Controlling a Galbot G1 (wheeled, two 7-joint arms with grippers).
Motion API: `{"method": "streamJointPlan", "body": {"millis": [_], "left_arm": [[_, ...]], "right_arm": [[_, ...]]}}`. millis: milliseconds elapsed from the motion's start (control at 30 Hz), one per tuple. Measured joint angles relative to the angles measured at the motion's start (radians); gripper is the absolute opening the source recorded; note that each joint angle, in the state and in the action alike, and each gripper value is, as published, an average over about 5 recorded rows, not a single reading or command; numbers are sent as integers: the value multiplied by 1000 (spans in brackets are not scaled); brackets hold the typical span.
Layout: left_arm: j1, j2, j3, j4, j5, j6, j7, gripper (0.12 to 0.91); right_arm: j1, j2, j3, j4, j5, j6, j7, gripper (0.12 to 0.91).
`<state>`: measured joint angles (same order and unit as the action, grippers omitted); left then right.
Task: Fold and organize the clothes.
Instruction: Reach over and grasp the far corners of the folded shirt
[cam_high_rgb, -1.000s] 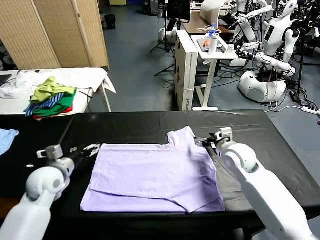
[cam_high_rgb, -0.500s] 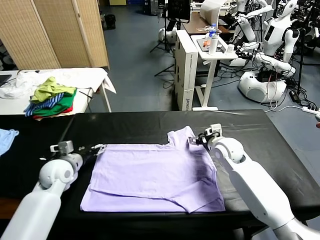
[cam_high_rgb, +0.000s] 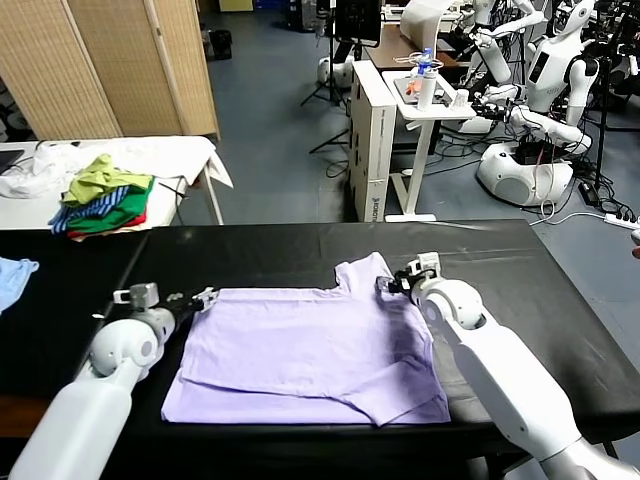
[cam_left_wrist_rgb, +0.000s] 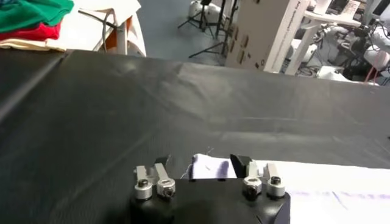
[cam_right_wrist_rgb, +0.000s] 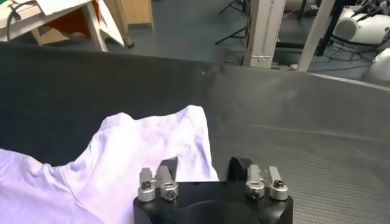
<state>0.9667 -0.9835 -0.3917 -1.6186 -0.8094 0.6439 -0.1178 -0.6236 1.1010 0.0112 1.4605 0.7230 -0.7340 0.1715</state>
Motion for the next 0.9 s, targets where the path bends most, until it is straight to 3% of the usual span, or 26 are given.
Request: {"method": "streamJointPlan", "body": {"millis": [67, 233, 333, 700, 900], "left_arm": [[1, 0, 3, -2, 0, -1, 5, 572], [1, -3, 8, -5, 4, -2, 17, 312], [0, -3, 8, -7, 4, -5, 16, 225], [27, 2, -22, -55, -3, -16, 8, 190], [79, 23, -62, -120, -14, -15, 6, 181]], "right_arm": [[1, 1, 0, -1, -1, 0, -2, 340], [-2, 1, 2, 0, -5, 0, -10, 225], [-8, 1, 7, 6, -5, 0, -13, 171], [-63, -19, 55, 75, 27, 88, -35, 141], [-109, -53, 100, 158, 70, 94, -34, 141]]}}
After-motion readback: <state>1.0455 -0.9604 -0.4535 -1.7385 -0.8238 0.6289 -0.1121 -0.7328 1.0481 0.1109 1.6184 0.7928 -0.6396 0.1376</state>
